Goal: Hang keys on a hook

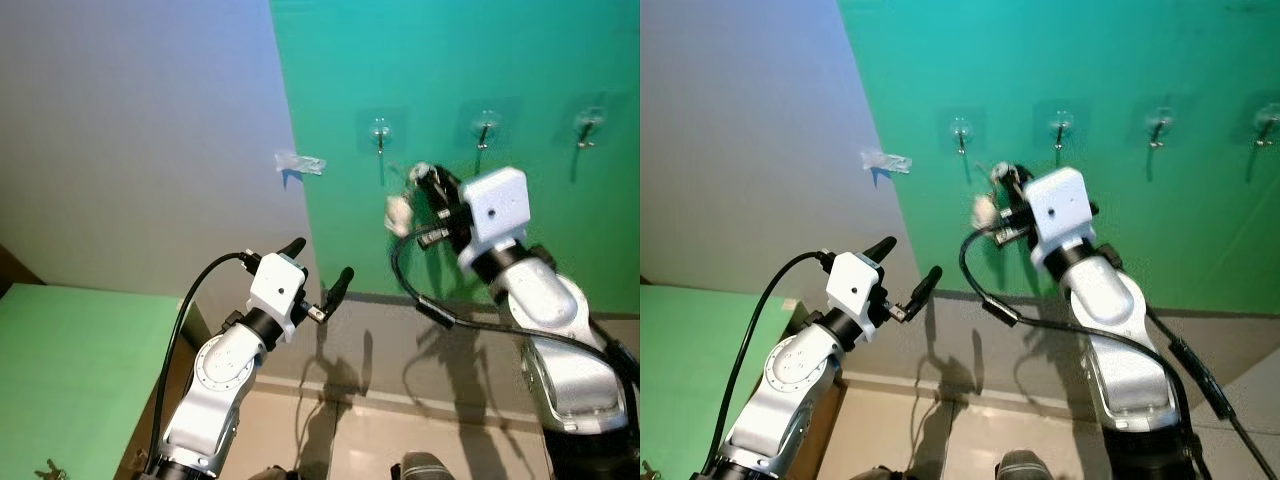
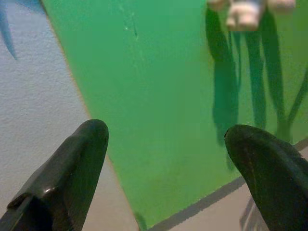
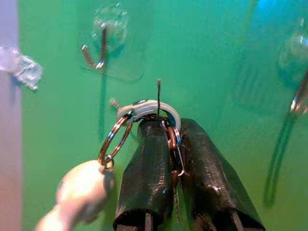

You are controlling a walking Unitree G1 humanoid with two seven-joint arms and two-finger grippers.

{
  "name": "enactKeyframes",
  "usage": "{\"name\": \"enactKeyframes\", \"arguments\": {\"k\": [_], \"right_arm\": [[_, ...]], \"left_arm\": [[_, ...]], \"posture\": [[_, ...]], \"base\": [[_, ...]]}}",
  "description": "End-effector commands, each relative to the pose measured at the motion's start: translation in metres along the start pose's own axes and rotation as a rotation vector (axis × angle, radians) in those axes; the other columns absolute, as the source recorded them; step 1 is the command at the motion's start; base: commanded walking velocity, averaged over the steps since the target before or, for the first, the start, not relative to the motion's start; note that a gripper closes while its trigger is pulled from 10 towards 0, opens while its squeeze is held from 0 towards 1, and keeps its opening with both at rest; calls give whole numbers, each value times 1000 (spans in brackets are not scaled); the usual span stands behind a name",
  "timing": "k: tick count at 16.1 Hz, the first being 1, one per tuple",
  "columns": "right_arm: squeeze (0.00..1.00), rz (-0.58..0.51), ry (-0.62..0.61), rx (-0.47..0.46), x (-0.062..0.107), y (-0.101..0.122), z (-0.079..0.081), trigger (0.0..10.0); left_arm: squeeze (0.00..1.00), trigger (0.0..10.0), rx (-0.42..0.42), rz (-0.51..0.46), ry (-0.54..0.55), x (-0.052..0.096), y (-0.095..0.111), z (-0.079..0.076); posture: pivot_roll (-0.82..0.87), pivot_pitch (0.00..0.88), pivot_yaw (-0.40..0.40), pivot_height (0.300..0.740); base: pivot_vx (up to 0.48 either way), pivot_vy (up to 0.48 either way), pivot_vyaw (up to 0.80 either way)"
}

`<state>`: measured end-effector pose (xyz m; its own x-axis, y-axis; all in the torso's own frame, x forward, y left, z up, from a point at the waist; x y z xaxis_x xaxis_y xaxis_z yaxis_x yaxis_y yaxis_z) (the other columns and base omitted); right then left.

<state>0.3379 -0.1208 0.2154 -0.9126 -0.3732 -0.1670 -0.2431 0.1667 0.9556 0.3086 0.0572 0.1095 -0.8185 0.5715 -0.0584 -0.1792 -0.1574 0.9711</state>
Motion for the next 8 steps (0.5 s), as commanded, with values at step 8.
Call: {"name": "enactKeyframes", "arguments": {"k": [8], "right_arm": [[0, -108, -4, 86, -13, 37, -5, 0]], "left_arm": [[0, 10000, -8, 3, 0, 2, -2, 1]], "posture": [[-264, 25, 132, 720]], "base": [[0, 0, 0]]}}
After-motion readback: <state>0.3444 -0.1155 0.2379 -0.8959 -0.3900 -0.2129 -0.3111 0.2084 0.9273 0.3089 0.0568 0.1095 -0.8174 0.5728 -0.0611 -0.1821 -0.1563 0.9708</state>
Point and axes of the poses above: a point about 5 cm out from each wrist's last joint towards the gripper, its own x axis pointing back from the gripper into the wrist, its own y axis along the axis of the wrist's last joint, z = x × y, the point moved 6 cm from there along -x, pointing out of the wrist towards the gripper, and after that the axes turned 6 degrees about -x, right-handed, at the moved point
